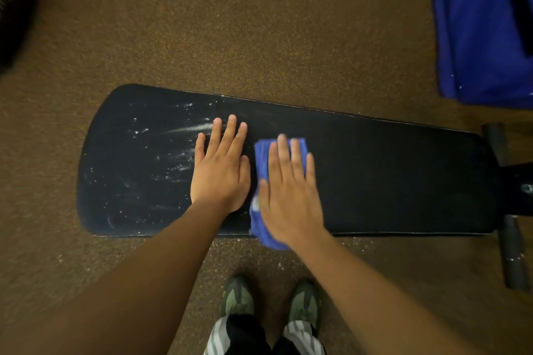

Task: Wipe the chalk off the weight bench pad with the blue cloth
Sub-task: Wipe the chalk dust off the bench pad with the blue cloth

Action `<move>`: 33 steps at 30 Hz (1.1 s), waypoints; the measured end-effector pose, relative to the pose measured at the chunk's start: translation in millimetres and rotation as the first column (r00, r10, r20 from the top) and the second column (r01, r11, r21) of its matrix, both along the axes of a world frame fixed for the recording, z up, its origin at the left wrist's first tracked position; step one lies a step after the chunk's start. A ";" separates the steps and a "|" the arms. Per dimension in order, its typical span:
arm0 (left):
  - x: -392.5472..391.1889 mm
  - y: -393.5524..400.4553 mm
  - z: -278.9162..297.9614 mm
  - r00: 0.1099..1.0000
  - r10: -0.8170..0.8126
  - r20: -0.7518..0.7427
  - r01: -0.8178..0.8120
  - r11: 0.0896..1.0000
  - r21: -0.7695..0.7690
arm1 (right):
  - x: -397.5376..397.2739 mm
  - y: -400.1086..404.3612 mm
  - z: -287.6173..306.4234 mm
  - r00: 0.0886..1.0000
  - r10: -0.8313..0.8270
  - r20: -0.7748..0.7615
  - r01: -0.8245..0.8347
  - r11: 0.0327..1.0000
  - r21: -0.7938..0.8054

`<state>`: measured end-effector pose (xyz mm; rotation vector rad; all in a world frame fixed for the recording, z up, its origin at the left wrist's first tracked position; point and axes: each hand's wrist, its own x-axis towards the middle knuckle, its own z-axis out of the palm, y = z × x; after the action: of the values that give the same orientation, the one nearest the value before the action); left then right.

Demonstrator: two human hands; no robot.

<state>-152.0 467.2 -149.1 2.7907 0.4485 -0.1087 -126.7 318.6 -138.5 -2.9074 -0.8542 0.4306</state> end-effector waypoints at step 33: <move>-27.1 107.9 10.1 0.995 0.093 0.025 -0.093 0.995 0.034 | 65.7 66.3 -5.8 0.975 -0.220 0.020 0.219 0.975 0.022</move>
<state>-179.1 575.1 -139.1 2.7969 0.5790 -0.0482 -61.0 384.9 -144.3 -2.9482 -0.5263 0.3692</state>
